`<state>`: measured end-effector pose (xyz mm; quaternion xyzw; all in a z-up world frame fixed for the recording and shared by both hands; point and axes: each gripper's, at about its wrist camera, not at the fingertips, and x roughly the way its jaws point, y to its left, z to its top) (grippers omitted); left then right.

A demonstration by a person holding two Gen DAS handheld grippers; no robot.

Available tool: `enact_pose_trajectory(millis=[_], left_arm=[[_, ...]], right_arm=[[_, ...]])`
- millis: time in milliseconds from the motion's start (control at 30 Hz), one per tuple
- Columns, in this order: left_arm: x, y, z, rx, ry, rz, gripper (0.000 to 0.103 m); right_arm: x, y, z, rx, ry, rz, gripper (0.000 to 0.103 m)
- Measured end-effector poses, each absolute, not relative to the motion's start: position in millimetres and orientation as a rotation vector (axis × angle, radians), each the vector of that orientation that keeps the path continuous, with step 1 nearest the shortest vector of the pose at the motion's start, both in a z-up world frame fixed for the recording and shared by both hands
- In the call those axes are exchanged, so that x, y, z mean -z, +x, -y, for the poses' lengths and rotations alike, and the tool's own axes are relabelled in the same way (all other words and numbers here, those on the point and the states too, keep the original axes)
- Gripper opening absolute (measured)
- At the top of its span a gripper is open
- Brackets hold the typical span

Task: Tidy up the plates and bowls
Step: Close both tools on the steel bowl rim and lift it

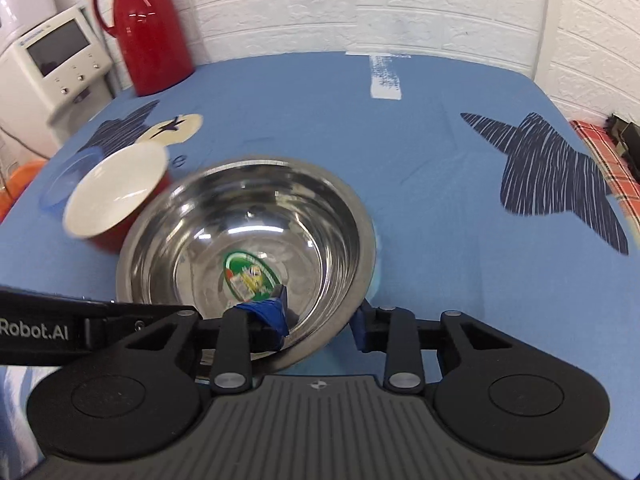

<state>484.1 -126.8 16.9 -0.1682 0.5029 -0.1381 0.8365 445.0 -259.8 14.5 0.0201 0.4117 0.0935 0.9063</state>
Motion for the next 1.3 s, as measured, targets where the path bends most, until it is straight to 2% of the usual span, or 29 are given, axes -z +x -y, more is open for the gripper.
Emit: enact_pose_trajectory(millis=[133, 333, 633, 867, 1200, 1233, 1267, 1300], left_arm=[[-25.8, 443.9, 108.7, 0.357, -0.309, -1.058, 0.016], [-29.5, 373.0, 86.0, 0.446, -0.250, -1.048, 0.016], [-21.1, 282.7, 59.0, 0.568, -0.233, -1.108, 0.016], [-6.1, 256.2, 42.7, 0.568, -0.250, -1.136, 0.017], [2.4, 266.1, 47.5, 0.568, -0.287, -1.156, 0.019], [2.6, 267.4, 47.5, 0.573, -0.291, -1.156, 0.023], [2.7, 268.5, 48.0, 0.576, -0.291, -1.148, 0.042], [2.1, 268.9, 47.0, 0.568, -0.293, -1.132, 0.048]], right_arm=[[-19.5, 405.9, 255.2, -0.224, 0.123, -0.857, 0.017], [-24.1, 333.6, 234.6, -0.239, 0.120, -0.860, 0.022], [-14.1, 248.4, 214.6, -0.244, 0.137, -0.911, 0.025], [-3.7, 225.1, 197.5, -0.266, 0.108, -0.934, 0.026], [-2.5, 227.8, 202.8, -0.243, 0.078, -0.937, 0.027], [-2.7, 228.6, 203.6, -0.242, 0.081, -0.942, 0.026], [-3.4, 229.6, 204.9, -0.232, 0.084, -0.946, 0.026], [-5.0, 229.6, 205.8, -0.213, 0.084, -0.944, 0.026]])
